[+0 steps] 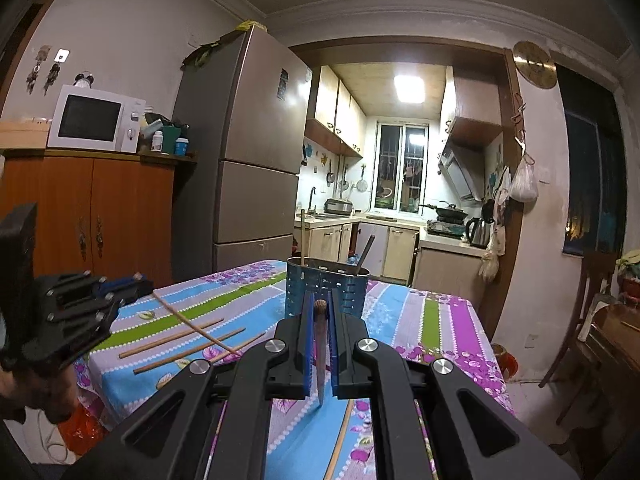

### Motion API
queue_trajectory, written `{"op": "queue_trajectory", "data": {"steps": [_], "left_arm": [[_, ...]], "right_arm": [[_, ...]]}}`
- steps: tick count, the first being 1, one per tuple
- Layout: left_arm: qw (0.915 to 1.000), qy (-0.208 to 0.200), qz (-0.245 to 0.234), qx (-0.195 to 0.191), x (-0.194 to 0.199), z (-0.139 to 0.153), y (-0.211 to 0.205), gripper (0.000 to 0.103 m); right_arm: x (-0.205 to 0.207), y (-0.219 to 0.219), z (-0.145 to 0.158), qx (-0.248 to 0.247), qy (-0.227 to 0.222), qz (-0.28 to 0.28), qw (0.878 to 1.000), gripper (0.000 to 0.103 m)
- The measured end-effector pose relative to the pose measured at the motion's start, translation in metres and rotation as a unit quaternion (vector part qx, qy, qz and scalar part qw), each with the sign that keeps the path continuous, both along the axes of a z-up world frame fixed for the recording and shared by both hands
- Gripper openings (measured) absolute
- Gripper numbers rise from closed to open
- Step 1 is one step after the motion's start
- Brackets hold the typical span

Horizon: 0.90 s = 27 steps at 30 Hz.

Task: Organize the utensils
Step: 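Lift both chopsticks upright and lower them into the blue holder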

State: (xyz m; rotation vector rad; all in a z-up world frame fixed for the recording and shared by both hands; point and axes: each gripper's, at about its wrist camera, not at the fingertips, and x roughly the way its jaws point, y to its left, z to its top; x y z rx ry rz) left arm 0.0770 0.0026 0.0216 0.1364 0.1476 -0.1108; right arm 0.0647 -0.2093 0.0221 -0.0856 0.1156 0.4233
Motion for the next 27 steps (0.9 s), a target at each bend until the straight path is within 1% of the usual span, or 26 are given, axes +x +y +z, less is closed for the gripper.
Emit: {"op": "queue_trajectory", "data": {"steps": [4,8,14,17,20,25,27], "left_arm": [[0.9999,0.007,-0.003,-0.012,0.027,0.016,0.006,0.005],[0.9996,0.025,-0.01,-0.012,0.055,0.03,0.006,0.005],[0.9983,0.05,-0.022,-0.019,0.086,0.053,0.006,0.005],[0.9977,0.06,-0.025,-0.016,0.096,0.065,0.004,0.005],[0.9959,0.082,-0.032,-0.018,0.107,0.078,0.005,0.005],[0.9919,0.123,-0.033,-0.007,0.126,0.087,0.005,0.005],[0.9893,0.141,-0.038,-0.012,0.136,0.09,0.006,0.005]], "right_arm": [[0.019,0.002,0.008,0.0,0.012,0.003,1.0,0.008],[0.038,0.003,0.017,0.0,0.027,0.006,1.0,0.008],[0.064,0.007,0.034,-0.005,0.046,0.012,0.999,0.008],[0.075,0.006,0.042,-0.004,0.051,0.013,0.999,0.008],[0.086,0.006,0.051,-0.001,0.06,0.015,0.998,0.008],[0.103,0.007,0.06,-0.001,0.073,0.015,0.997,0.008],[0.109,0.009,0.066,-0.001,0.078,0.017,0.997,0.008]]}}
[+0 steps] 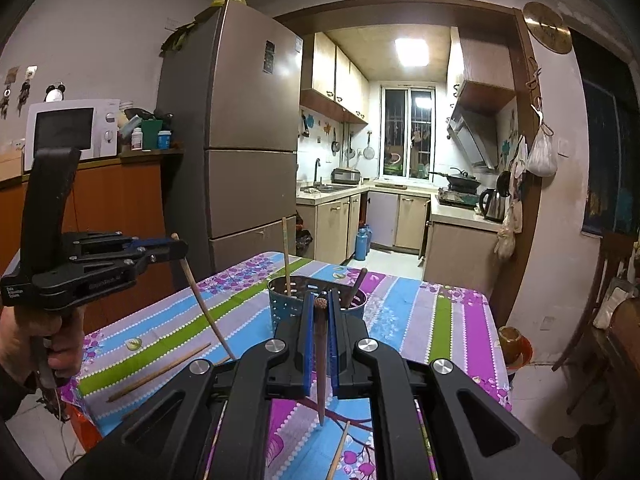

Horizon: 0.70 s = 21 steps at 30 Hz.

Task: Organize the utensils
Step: 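Lift both chopsticks upright and lower them into the blue holder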

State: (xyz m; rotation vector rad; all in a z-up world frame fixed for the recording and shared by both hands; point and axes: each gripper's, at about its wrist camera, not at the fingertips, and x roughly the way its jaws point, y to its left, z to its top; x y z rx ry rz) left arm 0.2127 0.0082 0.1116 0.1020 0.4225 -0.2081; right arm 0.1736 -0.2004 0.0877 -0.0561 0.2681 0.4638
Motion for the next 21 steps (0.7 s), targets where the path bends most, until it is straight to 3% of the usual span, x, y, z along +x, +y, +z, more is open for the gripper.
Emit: {"op": "queue_trajectory", "data": {"steps": [9,21], "left_arm": [[0.9999,0.01,0.001,-0.008,0.022,0.026,-0.001,0.005],[0.9984,-0.043,0.016,-0.032,0.04,0.097,-0.003,0.005]], "right_arm": [[0.031,0.006,0.048,-0.001,0.013,0.005,1.0,0.008],[0.068,0.011,0.13,0.019,-0.024,0.0,1.0,0.008]]}}
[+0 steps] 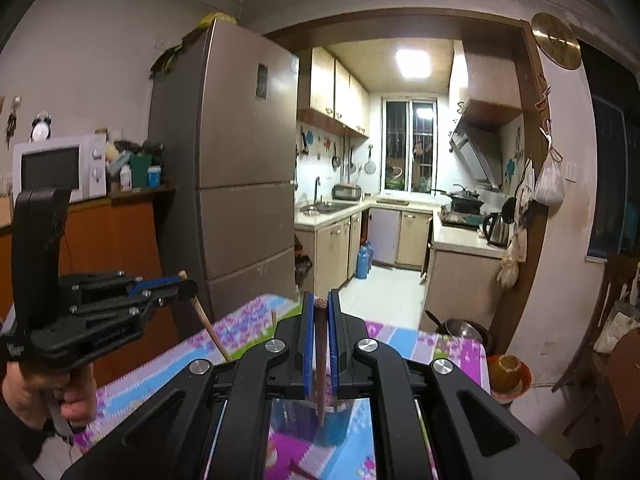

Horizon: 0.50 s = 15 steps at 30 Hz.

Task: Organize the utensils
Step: 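Lift both chopsticks upright and lower them into the blue holder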

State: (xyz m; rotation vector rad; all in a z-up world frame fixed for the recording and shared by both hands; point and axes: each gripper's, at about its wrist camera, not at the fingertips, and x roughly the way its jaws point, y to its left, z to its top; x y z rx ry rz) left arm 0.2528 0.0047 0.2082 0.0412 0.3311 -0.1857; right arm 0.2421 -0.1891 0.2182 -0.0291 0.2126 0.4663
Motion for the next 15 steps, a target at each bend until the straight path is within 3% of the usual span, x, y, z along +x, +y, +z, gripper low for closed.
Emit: {"op": "queue_trajectory", "data": {"steps": [7,15], "left_arm": [[0.9998,-0.016,0.013,0.006,0.026,0.019,-0.011,0.005],[0.9994,0.022,0.02,0.016,0.069,-0.004,-0.015,0.005]], "right_arm": [[0.037,0.016,0.022,-0.005,-0.005,-0.008,1.0,0.008],[0.084,0.02,-0.003,-0.013,0.039,-0.017,0.999,0.008]]}}
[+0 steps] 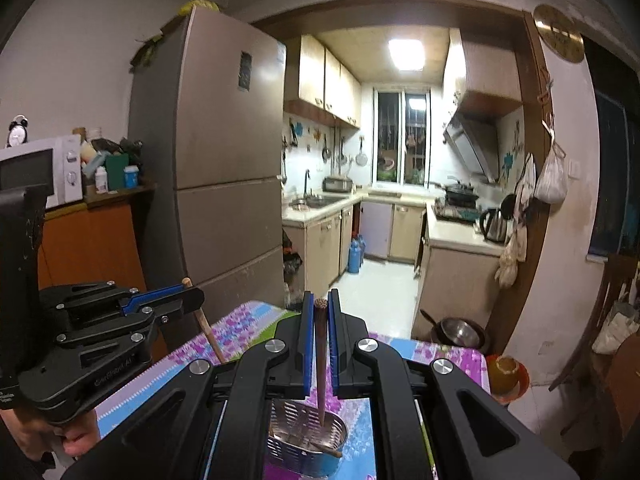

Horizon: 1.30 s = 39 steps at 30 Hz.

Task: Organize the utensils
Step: 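Lift both chopsticks upright and lower them into the blue holder, then open both tools over the holder and pull them back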

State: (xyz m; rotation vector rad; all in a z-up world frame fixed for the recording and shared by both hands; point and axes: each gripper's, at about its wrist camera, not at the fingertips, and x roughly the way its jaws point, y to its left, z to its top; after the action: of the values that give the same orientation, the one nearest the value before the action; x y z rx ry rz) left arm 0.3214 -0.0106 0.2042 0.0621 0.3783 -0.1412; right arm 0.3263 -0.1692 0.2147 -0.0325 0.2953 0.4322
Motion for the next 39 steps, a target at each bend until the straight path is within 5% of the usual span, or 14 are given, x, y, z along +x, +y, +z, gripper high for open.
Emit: {"op": "queue_trajectory", "data": {"steps": [9,26,30,35,39], "left_arm": [[0.9995,0.031,0.004,-0.008,0.026,-0.029,0.01,0.005],[0.9997,0.023,0.002,-0.011,0.027,-0.034,0.015,0.006],[0.9998,0.012,0.008,-0.015,0.021,-0.03,0.017,0.038],[0.9995,-0.018,0.001,-0.025,-0.022,-0.022,0.025,0.039],[0.9983,-0.047,-0.03,-0.015,-0.1,-0.049,0.027,0.053]], "right_arm": [[0.031,-0.005,-0.033,0.0,0.043,-0.007,0.999,0.008],[0.043,0.002,-0.047,-0.008,0.06,-0.005,0.998,0.009],[0.037,-0.005,-0.045,0.004,0.053,-0.014,0.998,0.021],[0.002,-0.02,-0.031,0.014,0.016,-0.015,1.0,0.021],[-0.055,-0.038,-0.032,0.03,-0.028,-0.001,0.999,0.022]]}}
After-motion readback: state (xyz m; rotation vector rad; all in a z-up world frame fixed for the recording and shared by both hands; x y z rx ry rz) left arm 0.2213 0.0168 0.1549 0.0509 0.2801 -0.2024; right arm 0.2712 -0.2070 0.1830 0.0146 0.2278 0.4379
